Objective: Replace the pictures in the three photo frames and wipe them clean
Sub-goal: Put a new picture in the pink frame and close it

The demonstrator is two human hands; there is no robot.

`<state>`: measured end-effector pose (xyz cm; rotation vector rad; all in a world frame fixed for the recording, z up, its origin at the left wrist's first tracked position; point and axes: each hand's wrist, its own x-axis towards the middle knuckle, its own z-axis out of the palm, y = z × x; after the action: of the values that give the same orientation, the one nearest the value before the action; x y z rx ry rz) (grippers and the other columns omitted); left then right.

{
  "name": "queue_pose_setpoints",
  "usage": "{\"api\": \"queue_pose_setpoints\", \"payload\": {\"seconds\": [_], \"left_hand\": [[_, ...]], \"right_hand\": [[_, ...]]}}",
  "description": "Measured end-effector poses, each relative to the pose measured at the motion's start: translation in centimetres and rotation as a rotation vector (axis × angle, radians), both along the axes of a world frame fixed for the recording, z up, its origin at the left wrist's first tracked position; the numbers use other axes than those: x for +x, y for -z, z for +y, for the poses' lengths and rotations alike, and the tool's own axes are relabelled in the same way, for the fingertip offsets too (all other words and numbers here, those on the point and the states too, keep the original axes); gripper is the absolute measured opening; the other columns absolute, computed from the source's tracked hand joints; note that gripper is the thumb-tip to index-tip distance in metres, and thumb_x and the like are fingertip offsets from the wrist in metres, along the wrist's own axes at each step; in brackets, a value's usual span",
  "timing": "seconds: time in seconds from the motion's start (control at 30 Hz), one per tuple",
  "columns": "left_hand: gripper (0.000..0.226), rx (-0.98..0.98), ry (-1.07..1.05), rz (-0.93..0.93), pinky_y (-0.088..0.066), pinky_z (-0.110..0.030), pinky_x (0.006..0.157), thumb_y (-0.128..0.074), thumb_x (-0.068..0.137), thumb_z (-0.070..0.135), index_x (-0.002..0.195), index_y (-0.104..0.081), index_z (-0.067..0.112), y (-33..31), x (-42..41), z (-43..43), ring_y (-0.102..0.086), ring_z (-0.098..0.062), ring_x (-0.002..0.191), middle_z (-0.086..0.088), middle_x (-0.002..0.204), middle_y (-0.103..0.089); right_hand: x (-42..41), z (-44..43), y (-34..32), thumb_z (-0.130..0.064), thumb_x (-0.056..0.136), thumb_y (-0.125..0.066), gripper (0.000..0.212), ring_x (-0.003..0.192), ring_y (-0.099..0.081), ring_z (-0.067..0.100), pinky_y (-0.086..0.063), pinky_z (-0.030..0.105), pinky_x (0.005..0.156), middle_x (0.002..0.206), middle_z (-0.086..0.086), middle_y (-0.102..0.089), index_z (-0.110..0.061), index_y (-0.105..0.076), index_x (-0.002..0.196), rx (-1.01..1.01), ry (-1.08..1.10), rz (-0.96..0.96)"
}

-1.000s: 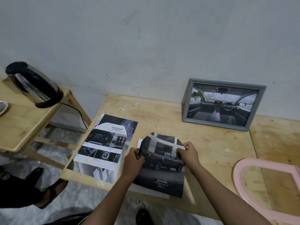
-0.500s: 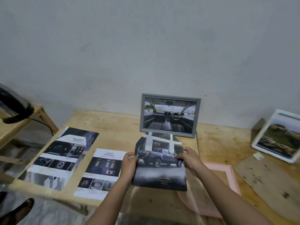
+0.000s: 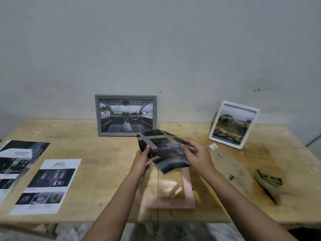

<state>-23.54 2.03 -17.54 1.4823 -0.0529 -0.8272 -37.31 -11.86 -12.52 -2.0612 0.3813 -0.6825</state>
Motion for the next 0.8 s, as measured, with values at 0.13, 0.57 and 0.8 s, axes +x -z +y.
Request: {"api": "queue_pose_setpoints", "payload": {"seconds": [0.13,0.57,0.8], "left_hand": [[0.029,0.009,-0.047,0.156,-0.048,-0.034,0.069,-0.039,0.099,0.028,0.113,-0.055,0.009,0.5,0.0,-0.2,-0.056,-0.023,0.078,-0.005,0.078,-0.067],[0.034,0.292,-0.03,0.072,-0.051,-0.039,0.072,-0.058,0.085,0.002,0.117,-0.049,-0.005,6.2,-1.3,5.7,-0.061,-0.034,0.095,-0.019,0.111,-0.062],[0.052,0.521,0.142,-0.393,-0.047,-0.032,0.077,-0.064,0.069,0.002,0.119,-0.049,0.008,7.1,-1.3,5.6,-0.052,-0.028,0.104,-0.011,0.116,-0.051]], "right_hand": [[-1.9,0.5,1.4,-0.019,0.082,-0.057,0.027,0.096,-0.065,0.003,-0.052,0.018,0.08,0.105,-0.013,-0.07,-0.025,-0.071,0.105,-0.48,-0.191,0.06],[-3.1,6.1,11.6,-0.045,0.091,-0.049,0.041,0.112,-0.06,0.018,-0.05,0.033,0.095,0.128,-0.002,-0.061,-0.02,-0.061,0.121,-0.57,-0.486,0.523],[-3.0,4.4,13.4,-0.056,0.091,-0.035,0.056,0.138,-0.033,0.022,-0.034,0.04,0.107,0.149,-0.001,-0.036,-0.026,-0.045,0.137,-0.51,-0.317,0.7]]}}
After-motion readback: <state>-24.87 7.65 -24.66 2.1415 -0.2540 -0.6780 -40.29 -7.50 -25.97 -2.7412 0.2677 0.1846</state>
